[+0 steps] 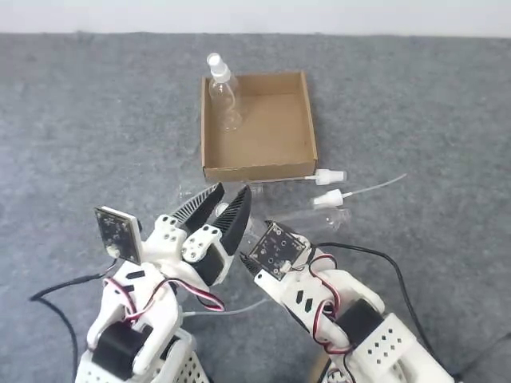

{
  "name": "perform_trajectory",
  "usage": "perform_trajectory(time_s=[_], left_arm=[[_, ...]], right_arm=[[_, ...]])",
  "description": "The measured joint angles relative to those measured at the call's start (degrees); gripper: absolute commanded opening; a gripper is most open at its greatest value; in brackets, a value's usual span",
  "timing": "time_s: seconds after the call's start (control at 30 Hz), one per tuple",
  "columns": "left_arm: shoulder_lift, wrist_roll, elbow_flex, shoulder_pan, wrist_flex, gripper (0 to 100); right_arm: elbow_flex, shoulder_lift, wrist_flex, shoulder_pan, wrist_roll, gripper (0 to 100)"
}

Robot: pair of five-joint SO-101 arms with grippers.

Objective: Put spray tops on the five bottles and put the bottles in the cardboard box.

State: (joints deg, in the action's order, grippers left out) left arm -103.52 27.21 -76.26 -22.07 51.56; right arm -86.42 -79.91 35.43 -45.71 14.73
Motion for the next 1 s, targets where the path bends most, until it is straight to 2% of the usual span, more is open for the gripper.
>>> perform_trajectory(time_s=[0.73, 1.0], left_arm=[[0.00, -0.09, 3.16, 0.00, 2.46, 14], [0.00, -0.09, 3.25, 0.00, 2.46, 1]], right_arm=[[0.00, 0.00, 0.00, 0.00, 0.00, 0.7], [0.00, 0.00, 0.00, 0.00, 0.00, 0.7]])
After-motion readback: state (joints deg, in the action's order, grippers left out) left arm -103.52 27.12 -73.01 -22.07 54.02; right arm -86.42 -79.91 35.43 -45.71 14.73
